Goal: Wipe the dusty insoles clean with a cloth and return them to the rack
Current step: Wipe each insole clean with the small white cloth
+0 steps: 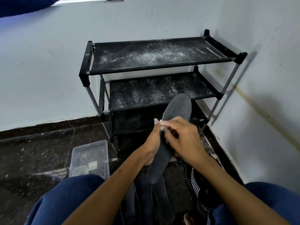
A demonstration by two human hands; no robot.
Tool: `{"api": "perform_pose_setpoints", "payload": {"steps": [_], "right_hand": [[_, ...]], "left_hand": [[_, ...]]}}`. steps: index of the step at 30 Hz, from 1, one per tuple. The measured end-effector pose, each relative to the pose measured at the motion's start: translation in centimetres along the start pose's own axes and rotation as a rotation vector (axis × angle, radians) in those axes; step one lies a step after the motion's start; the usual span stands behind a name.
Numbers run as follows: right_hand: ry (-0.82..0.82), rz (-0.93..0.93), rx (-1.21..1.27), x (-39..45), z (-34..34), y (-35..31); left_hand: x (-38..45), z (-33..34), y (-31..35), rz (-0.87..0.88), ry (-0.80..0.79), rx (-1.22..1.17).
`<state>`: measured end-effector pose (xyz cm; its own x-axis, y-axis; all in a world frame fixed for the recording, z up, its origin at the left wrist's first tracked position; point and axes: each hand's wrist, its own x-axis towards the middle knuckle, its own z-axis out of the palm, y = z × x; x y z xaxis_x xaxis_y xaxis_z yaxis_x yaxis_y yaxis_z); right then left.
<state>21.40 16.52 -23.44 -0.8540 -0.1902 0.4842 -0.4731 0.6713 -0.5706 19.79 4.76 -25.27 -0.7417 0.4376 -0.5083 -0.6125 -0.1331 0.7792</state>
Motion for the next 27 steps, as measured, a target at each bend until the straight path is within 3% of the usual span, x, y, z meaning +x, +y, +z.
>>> {"api": "perform_pose_setpoints", "payload": {"steps": [3,9,15,17,21,27], "right_hand": [[-0.021,-0.029,-0.013,0.2,-0.1,0.1],[0.128,0.068,-0.205,1.1,-1.6,2.0],[-0.106,-0.111,-0.222,-0.4,0.1,0.2],[-0.072,-0.080,-0.227,-0.1,0.0,0.5],[0.062,0.049,-0.207,0.9,-1.0,1.5],[-0.048,-0.001,-0.106,-1.0,1.0,-0.8]], "left_hand": [[-0.3,-0.2,0.0,0.040,0.006,0.106],[0.1,-0.7,-0.8,0.031,-0.130,0.328],[-0.3,-0.8,-0.6,0.101,-0.096,0.411],[-0.4,-0.8,-0.6,0.101,-0.111,0.429],[-0.2,-0.9,-0.8,0.078,-0.191,0.401],[-0.4,-1.0,-0.1,0.047,-0.079,0.148]]}}
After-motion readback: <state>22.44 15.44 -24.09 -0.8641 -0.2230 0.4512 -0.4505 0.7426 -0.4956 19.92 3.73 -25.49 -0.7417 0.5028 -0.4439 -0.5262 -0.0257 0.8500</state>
